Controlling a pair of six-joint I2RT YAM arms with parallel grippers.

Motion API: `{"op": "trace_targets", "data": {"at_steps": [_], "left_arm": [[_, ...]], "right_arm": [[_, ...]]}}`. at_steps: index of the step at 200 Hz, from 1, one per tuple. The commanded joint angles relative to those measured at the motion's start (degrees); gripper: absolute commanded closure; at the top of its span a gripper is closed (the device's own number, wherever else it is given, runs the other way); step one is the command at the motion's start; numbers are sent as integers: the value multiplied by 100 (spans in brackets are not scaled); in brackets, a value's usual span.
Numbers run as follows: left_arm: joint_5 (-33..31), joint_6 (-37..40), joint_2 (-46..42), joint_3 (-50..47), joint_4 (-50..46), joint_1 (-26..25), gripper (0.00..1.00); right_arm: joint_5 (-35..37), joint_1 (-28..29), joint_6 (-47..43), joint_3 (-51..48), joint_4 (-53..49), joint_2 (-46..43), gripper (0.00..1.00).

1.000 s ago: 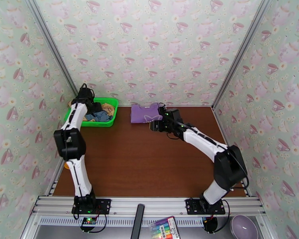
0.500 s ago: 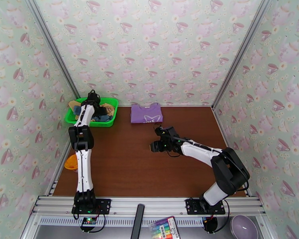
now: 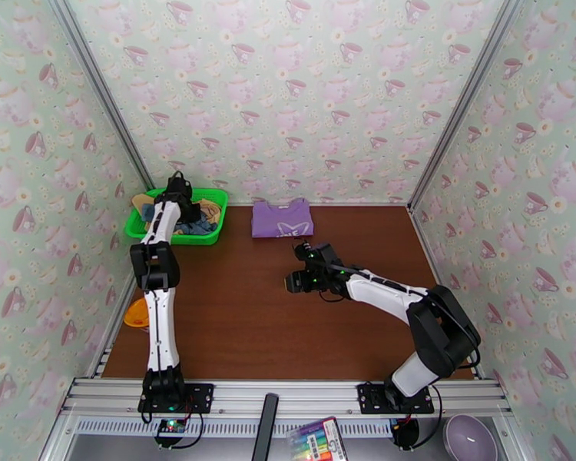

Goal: Fold and stack the mixed laundry pile

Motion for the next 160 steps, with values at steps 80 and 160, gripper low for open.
{"op": "trace_targets", "data": {"at_steps": [80,160], "left_arm": [[-67,65,-2672,-130,121,32,100],[776,-148,-4430,-192,-614,-680,100]], "right_arm": [[205,171,107,-203,196,-662,41],[489,167,-668,-718,-294,-2188,37]]}}
